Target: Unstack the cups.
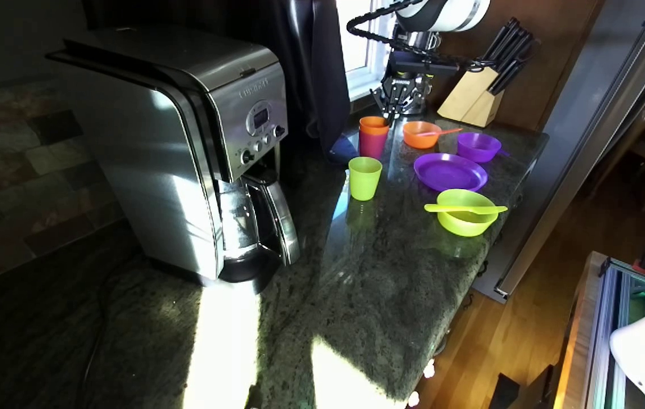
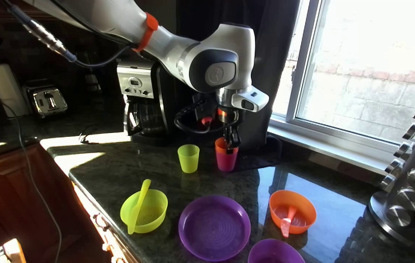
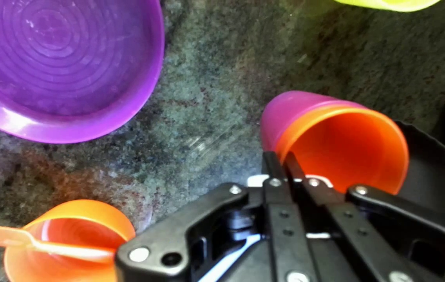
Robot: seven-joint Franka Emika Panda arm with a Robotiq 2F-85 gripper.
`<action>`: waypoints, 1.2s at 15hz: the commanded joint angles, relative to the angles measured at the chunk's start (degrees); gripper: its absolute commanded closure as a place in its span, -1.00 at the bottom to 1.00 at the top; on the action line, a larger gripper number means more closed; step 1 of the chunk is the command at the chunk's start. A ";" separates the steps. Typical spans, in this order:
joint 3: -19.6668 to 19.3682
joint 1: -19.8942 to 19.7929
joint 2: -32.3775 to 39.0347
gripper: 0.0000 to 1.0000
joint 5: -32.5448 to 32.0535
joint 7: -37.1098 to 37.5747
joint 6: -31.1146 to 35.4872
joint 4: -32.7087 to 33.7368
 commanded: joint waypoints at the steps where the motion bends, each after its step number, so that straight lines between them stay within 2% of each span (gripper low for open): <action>1: 0.09 -0.45 -1.96 0.98 3.36 -3.11 -0.94 -1.11; 2: 0.15 -0.53 -1.88 0.98 4.20 -3.53 -1.33 -0.88; 3: -0.44 0.02 -1.94 0.98 2.14 -1.54 -0.73 -1.09; 4: 0.29 -0.65 -1.98 0.98 4.80 -4.30 -2.41 -0.76; 5: 0.28 -0.62 -2.16 0.98 4.50 -4.93 -3.07 -0.82; 6: -0.41 0.12 -2.39 0.98 2.95 -1.61 0.12 -1.74; 7: 0.28 -0.63 -2.48 0.98 4.99 -5.25 -3.24 -1.12; 8: -0.20 -0.09 -2.61 0.98 3.30 -3.38 -1.60 -1.60; 11: 0.41 -0.51 -3.07 0.98 4.08 -8.13 -4.39 -1.71; 18: -0.22 0.36 -2.98 0.98 1.39 -5.44 -1.46 -2.34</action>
